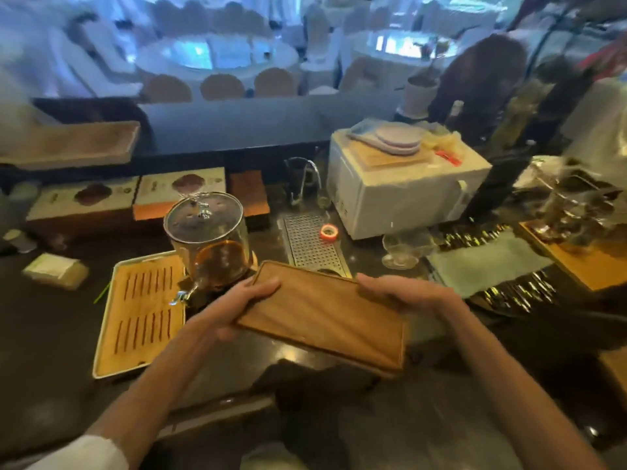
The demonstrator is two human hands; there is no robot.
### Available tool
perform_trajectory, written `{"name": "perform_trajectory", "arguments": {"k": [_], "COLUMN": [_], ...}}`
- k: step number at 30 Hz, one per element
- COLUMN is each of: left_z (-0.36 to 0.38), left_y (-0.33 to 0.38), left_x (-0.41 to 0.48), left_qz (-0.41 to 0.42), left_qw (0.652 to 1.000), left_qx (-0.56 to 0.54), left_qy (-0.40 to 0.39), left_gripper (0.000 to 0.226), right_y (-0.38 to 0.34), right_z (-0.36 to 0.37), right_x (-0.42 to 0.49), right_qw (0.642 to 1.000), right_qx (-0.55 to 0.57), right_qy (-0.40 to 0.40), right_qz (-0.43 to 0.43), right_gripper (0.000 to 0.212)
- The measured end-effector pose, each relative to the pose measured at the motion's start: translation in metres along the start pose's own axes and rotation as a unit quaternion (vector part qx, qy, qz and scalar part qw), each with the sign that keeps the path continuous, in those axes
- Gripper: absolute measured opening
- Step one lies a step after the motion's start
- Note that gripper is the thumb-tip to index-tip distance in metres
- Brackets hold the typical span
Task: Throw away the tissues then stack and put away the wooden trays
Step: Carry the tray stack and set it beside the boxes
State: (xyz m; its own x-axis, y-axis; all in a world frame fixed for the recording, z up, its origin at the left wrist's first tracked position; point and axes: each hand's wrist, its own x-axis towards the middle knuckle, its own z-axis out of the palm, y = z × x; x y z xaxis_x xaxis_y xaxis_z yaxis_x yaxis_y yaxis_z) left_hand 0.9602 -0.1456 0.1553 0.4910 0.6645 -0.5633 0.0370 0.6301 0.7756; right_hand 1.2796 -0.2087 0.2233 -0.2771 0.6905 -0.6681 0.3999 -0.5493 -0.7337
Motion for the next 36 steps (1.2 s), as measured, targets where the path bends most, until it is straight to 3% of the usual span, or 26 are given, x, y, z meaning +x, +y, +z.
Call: {"name": "perform_trajectory", "arguments": {"k": [3, 7, 10, 14, 18, 21, 24, 30, 36], "left_z": [0.001, -0.009, -0.022, -0.04, -0.034, -0.038, -0.062, -0.113, -0.149], "left_y": [0.038, 0.118, 0.201, 0.28, 0.284, 0.28, 0.286, 0.307, 0.329], "left_x": [0.012, 0.021, 0.03, 0.047, 0.077, 0.113, 0.142, 0.186, 0.235], "left_qz": [-0.002, 0.009, 0.068, 0.175, 0.151, 0.156, 0.156, 0.114, 0.089], "left_qw": [0.999, 0.997, 0.993, 0.974, 0.987, 0.981, 0.972, 0.972, 0.974], "left_qx": [-0.031, -0.031, -0.055, -0.143, -0.054, -0.001, 0.013, 0.048, 0.115], "left_qy": [0.037, 0.073, 0.082, 0.014, 0.006, 0.117, 0.173, 0.202, 0.172], "left_gripper": [0.083, 0.097, 0.063, 0.071, 0.068, 0.056, 0.047, 0.037, 0.023], "right_y": [-0.043, -0.091, -0.135, -0.184, -0.215, -0.23, -0.242, -0.288, -0.311], "right_z": [-0.048, -0.082, -0.098, -0.111, -0.102, -0.092, -0.088, -0.124, -0.122], "right_x": [0.029, 0.055, 0.064, 0.087, 0.13, 0.171, 0.209, 0.275, 0.355], "right_qw": [0.997, 0.994, 0.992, 0.976, 0.958, 0.954, 0.959, 0.976, 0.973], "right_qx": [-0.033, -0.038, 0.031, 0.106, 0.165, 0.16, 0.125, 0.079, 0.066], "right_qy": [-0.076, -0.079, -0.062, 0.007, 0.046, 0.072, 0.075, 0.006, 0.097], "right_qz": [0.006, -0.061, -0.106, -0.191, -0.229, -0.241, -0.244, -0.202, -0.199], "right_gripper": [0.035, 0.061, 0.066, 0.064, 0.044, 0.036, 0.045, 0.058, 0.034]}}
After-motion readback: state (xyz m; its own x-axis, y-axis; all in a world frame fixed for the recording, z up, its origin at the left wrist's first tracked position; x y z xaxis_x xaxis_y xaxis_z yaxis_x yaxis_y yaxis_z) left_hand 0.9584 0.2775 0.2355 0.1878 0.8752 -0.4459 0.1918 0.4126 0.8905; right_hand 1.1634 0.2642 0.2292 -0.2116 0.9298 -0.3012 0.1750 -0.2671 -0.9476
